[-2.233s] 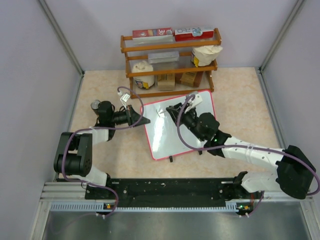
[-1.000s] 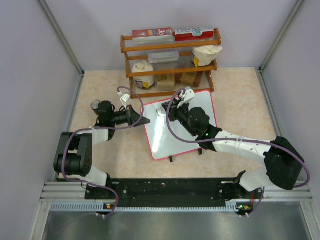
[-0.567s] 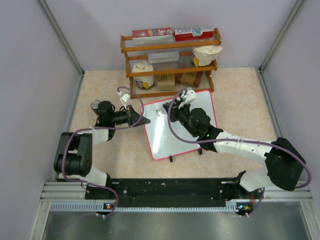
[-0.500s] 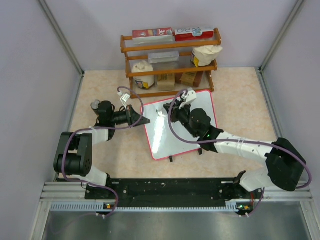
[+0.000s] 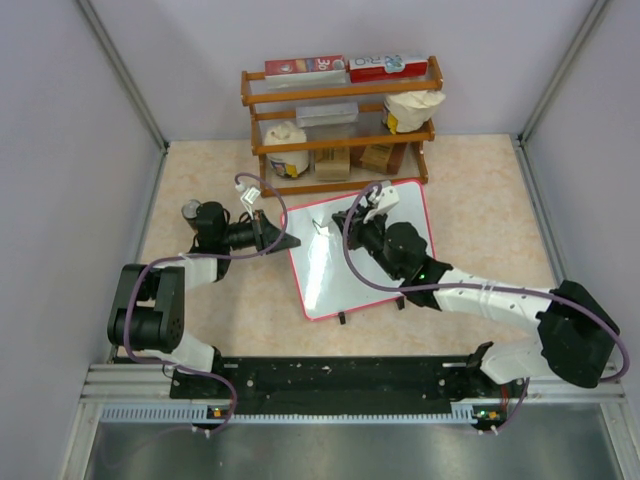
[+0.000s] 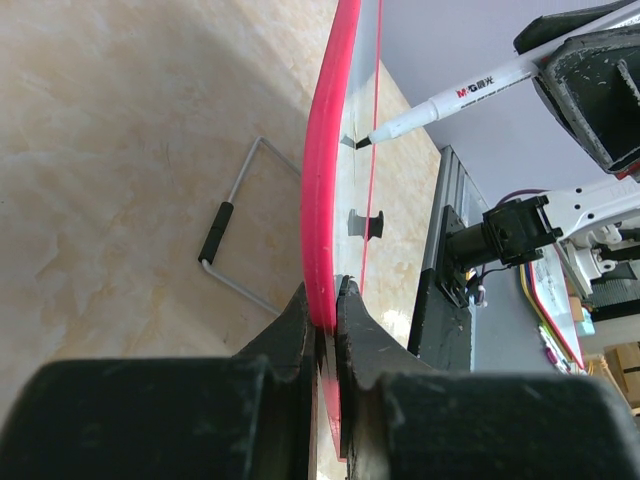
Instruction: Write a sentence on the whiteboard
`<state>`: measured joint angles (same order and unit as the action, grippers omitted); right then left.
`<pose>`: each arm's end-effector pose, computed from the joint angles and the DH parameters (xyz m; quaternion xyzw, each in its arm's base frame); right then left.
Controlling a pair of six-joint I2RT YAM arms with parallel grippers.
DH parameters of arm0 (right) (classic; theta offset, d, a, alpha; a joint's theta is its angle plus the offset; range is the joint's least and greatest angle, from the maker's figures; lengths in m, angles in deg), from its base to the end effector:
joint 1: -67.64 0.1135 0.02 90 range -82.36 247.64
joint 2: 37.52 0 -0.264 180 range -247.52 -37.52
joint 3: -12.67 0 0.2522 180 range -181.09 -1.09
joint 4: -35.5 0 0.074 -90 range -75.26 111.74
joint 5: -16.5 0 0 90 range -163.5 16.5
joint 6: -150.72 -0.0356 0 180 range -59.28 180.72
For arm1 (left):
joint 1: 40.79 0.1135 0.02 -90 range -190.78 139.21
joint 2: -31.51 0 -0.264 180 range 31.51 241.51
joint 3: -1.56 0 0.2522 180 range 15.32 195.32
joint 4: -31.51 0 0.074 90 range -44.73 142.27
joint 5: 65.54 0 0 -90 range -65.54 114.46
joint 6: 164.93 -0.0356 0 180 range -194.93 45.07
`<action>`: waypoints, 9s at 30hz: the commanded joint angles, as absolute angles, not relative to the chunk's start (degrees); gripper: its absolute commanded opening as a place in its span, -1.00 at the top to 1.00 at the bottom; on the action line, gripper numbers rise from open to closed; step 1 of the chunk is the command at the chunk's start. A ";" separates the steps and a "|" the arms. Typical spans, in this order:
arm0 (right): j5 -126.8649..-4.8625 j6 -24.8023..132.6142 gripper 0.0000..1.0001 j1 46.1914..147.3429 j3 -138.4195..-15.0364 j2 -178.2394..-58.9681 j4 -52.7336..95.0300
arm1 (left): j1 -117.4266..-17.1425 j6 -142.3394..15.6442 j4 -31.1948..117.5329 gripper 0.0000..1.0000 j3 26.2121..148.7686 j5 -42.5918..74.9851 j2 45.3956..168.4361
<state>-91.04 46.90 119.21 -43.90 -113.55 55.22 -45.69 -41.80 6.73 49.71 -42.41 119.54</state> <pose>0.1961 0.2299 0.2862 -0.1233 0.6947 0.2878 0.6476 0.2856 -0.0573 0.1927 0.1634 0.7242 -0.5789 0.3372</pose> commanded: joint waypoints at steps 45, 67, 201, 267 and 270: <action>-85.81 43.14 1.00 115.19 -44.69 -108.62 56.02 | -46.23 -51.64 5.63 1.00 49.86 -41.99 120.37; -88.97 41.91 1.00 115.19 -43.19 -111.97 57.34 | -46.24 -51.72 5.72 1.00 49.95 -42.16 120.37; -88.53 38.40 1.00 113.96 -39.94 -109.86 53.74 | -46.67 -53.13 7.92 1.00 50.74 -41.90 121.16; -86.25 37.69 1.00 112.55 -41.97 -110.30 47.58 | -46.76 -53.92 8.97 1.00 51.00 -41.72 121.07; -86.60 37.69 1.00 112.55 -41.09 -109.60 47.23 | -46.76 -53.92 8.97 1.00 51.09 -41.72 121.07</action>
